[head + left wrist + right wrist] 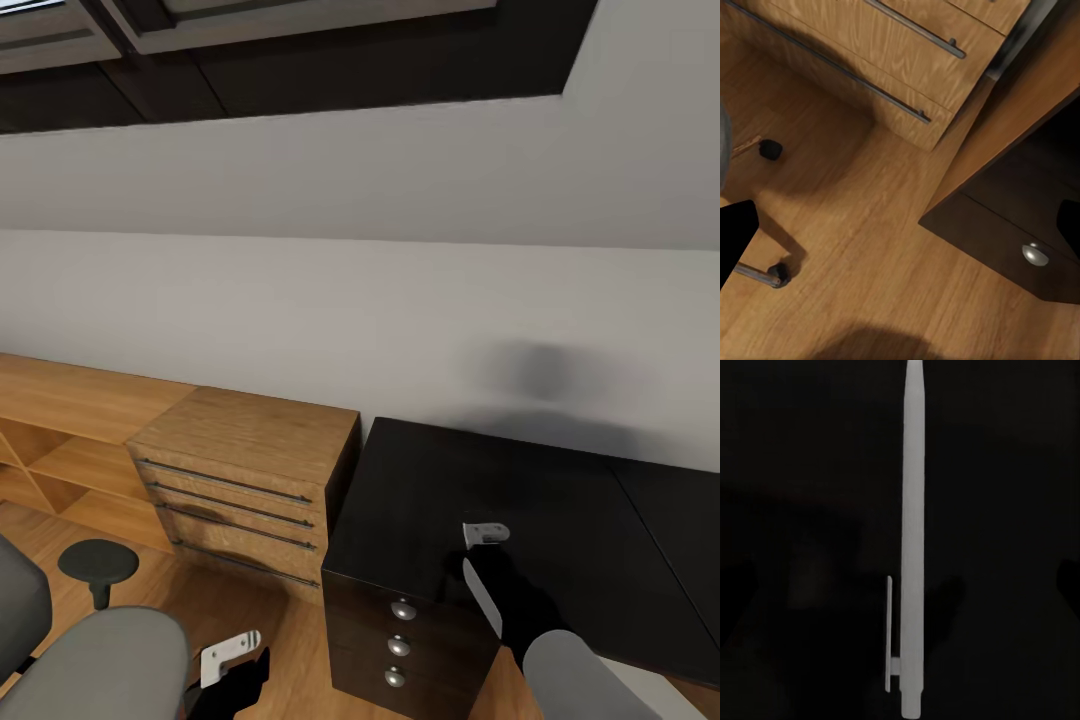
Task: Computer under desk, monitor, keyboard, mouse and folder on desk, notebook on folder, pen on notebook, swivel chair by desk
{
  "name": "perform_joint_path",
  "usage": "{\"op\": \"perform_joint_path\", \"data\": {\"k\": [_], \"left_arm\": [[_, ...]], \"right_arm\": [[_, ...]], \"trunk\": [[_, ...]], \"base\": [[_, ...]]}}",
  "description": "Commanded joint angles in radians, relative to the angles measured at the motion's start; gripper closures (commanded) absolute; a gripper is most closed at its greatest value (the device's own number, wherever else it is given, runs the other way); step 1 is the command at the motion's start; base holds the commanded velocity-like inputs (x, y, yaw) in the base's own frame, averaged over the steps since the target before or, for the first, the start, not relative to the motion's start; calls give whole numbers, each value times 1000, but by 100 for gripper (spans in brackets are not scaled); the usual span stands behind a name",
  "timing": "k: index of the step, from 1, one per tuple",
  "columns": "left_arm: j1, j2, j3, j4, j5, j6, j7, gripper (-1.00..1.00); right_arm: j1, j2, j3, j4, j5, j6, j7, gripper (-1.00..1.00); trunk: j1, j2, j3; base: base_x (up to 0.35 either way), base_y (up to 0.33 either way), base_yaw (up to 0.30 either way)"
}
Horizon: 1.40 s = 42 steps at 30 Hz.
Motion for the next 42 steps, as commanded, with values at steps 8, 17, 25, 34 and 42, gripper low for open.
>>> {"op": "perform_joint_path", "data": {"k": [8,17,25,34,42], "left_arm": [[0,1,0,-2,11,5,4,-100],[0,1,0,-2,11,5,4,-100],[0,1,0,-2,11,5,4,-100],[0,1,0,-3,11,5,4,-100],[0,1,0,-3,11,5,4,-100]], "right_arm": [[-1,-2,4,-1,-7,5,-8,-100],[-1,-2,4,-1,-7,5,-8,-100],[-1,-2,3,0,-6,5,-8,-100],[-1,-4,3,1,-8,5,-7,-100],[-1,-6,2,5,-8,9,-5,-100]], "trunk": [[0,-1,-1],[0,-1,-1],[0,-1,-1],[0,-1,-1],[0,-1,-1]], "base": [[0,0,0],[0,0,0],[0,0,0],[0,0,0],[0,0,0]]}}
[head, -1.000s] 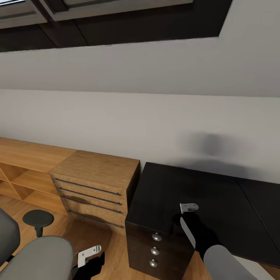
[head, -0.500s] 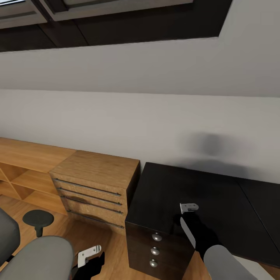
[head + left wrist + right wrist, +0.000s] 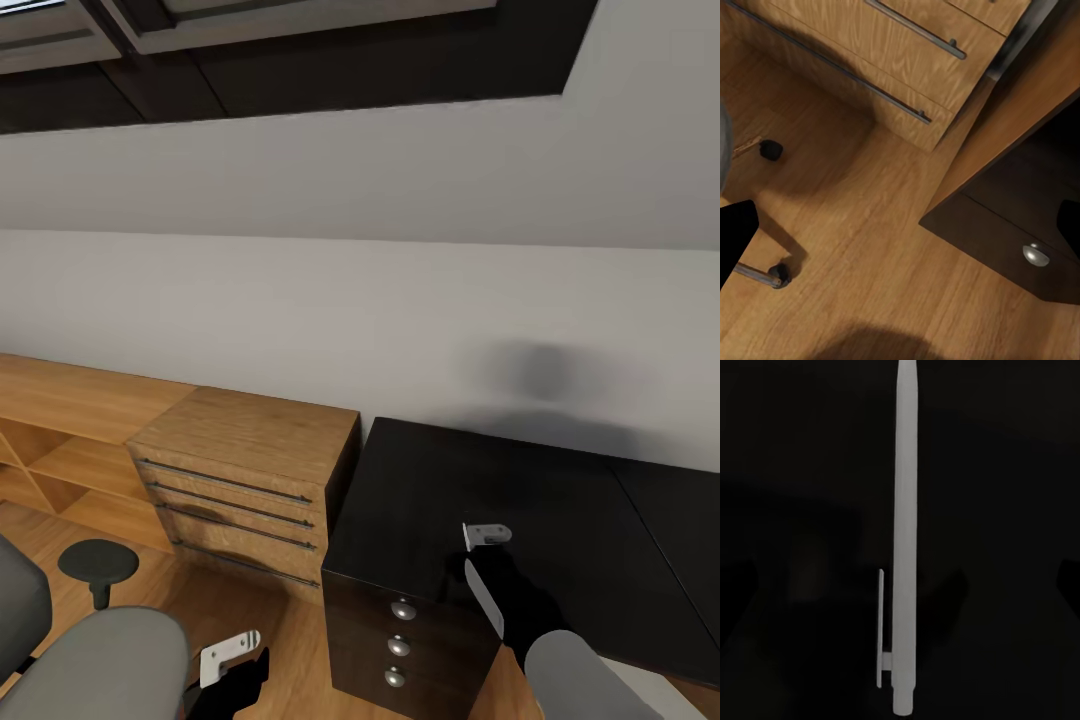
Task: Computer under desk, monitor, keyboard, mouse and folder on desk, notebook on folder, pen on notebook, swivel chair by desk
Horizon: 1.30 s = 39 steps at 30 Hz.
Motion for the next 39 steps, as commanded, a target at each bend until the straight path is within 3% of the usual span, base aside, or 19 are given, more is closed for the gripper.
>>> {"op": "perform_joint_path", "data": {"k": [1,39], "left_arm": [[0,-1,1,-3,10,5,4,-100],[0,-1,1,-3,12,5,3,-100]], "right_arm": [[-1,0,5,-1,-7,5,-8,-100],[-1,1,7,42,-3,0,-16,-100]], "trunk": [[0,-1,-1],[0,-1,-1]], "base": [[0,0,0],[0,0,0]]}}
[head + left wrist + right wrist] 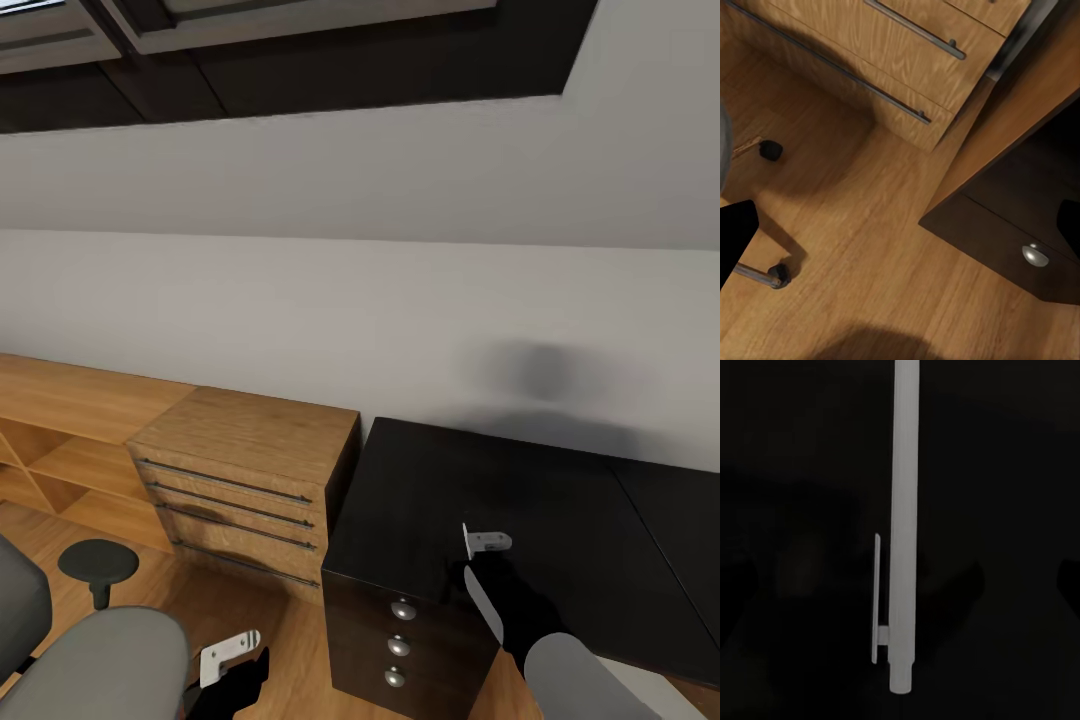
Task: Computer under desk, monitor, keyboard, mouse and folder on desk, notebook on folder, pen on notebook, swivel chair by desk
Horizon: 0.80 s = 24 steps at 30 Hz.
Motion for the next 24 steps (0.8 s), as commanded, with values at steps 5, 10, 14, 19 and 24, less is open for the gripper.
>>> {"op": "perform_joint_path", "data": {"k": [5,10,14,19,24], "left_arm": [[0,-1,1,-2,10,5,4,-100],[0,-1,1,-2,11,5,4,-100],[0,-1,1,-3,11,5,4,-100],[0,-1,1,-4,11,5,4,-100],[0,-1,1,-4,11,4,4,-100]], "right_arm": [[-1,-1,5,0,-7,5,-8,-100],[-1,-1,5,11,-7,4,-8,-100],[-3,-1,5,24,-6,0,-8,-100],[-4,-2,5,27,-6,-1,-8,-100],[-4,-2,5,27,-6,-1,-8,-100]], "trunk": [[0,-1,-1],[0,-1,-1],[0,-1,-1],[4,-8,-4],[23,-43,-20]], "base": [[0,0,0],[0,0,0],[0,0,0],[0,0,0],[0,0,0]]}}
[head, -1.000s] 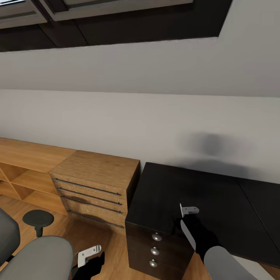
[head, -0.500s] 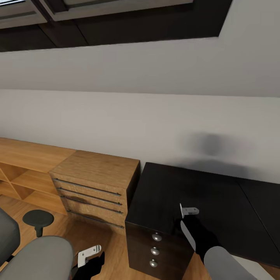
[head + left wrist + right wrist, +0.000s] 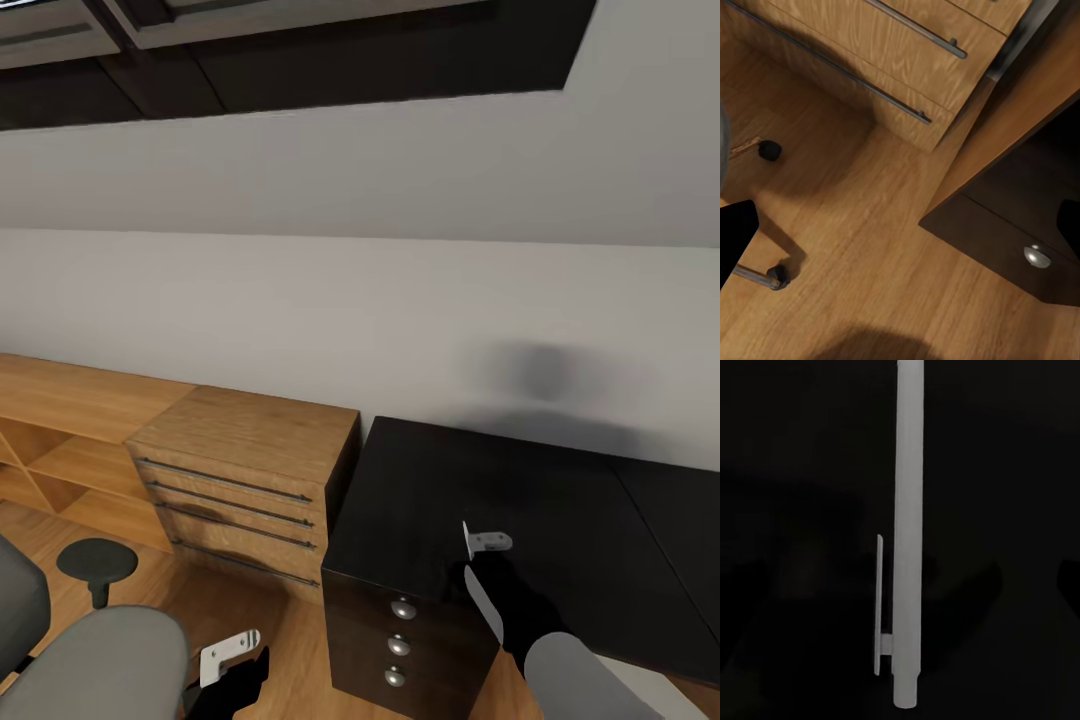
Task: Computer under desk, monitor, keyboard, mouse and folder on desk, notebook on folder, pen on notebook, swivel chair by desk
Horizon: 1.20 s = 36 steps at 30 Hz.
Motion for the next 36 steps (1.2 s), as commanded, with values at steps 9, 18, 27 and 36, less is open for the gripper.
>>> {"op": "perform_joint_path", "data": {"k": [9,18,27,36], "left_arm": [[0,0,1,-3,11,5,4,-100],[0,0,1,-3,11,6,4,-100],[0,0,1,-3,11,6,4,-100],[0,0,1,-3,11,6,4,-100]], "right_arm": [[0,-1,5,17,-1,4,-9,-100],[0,-1,5,17,-1,4,-9,-100],[0,-2,5,17,-2,4,-8,-100],[0,-3,4,16,-5,5,-3,-100]], "trunk": [[0,-1,-1],[0,-1,-1],[0,-1,-1],[0,-1,-1]], "base": [[0,0,0],[0,0,0],[0,0,0],[0,0,0]]}}
